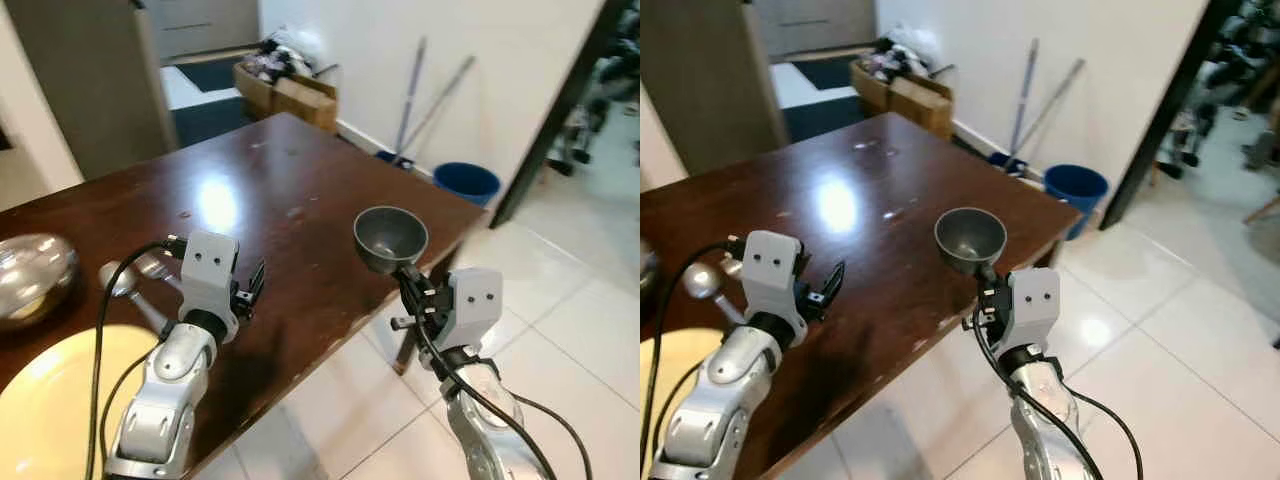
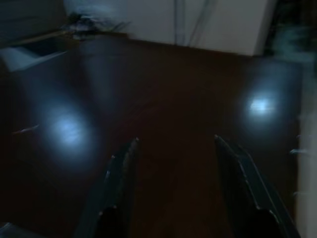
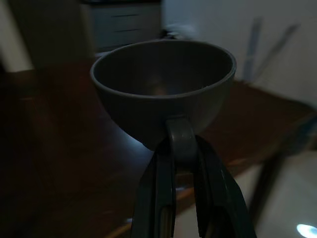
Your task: Setting the table
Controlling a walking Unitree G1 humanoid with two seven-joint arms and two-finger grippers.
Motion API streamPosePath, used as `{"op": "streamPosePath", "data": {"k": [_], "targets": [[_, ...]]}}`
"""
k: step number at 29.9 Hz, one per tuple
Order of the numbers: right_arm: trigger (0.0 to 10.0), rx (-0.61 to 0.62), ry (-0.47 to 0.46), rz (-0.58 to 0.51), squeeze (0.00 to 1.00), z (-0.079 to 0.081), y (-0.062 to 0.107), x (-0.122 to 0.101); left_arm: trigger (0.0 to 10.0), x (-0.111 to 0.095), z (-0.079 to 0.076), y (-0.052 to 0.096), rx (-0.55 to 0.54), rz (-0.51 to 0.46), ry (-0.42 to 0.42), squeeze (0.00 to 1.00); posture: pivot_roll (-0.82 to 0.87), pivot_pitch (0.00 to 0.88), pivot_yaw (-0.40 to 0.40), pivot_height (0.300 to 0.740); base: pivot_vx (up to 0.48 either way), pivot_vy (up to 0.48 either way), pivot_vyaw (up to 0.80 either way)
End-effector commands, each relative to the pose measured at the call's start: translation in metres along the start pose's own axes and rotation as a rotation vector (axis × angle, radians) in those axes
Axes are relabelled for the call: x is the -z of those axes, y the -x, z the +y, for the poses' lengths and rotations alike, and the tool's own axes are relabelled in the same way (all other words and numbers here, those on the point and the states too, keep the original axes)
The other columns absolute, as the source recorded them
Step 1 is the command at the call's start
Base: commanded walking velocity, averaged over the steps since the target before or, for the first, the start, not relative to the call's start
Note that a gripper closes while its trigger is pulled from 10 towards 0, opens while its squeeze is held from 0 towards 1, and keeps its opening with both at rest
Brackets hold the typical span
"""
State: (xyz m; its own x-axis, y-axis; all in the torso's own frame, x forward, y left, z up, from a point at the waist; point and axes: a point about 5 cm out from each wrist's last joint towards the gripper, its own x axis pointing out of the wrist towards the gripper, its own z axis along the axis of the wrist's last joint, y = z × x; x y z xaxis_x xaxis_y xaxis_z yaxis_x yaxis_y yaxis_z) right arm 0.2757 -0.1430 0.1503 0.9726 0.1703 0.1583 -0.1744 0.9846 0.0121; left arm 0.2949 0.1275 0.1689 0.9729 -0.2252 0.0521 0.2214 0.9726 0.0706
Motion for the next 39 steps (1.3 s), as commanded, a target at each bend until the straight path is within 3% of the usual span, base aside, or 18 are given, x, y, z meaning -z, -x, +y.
{"op": "streamPosePath", "data": {"k": [1,39], "targets": [[10.0,-0.002,-0.008,-0.007,0.0,0.0014,0.0008,0.0001,10.0,0.0064,0.0026,0.0015,-0.008,0.025,-0.003,0.0,-0.06,0.0,0.06,0.74,0.0,0.0,-0.8],[10.0,-0.004,-0.008,-0.003,0.0,0.0021,0.0017,0.0007,10.0,0.0054,-0.0004,-0.0004,-0.001,0.025,0.004,0.0,-0.06,0.0,0.061,0.74,0.0,0.0,-0.8]]}}
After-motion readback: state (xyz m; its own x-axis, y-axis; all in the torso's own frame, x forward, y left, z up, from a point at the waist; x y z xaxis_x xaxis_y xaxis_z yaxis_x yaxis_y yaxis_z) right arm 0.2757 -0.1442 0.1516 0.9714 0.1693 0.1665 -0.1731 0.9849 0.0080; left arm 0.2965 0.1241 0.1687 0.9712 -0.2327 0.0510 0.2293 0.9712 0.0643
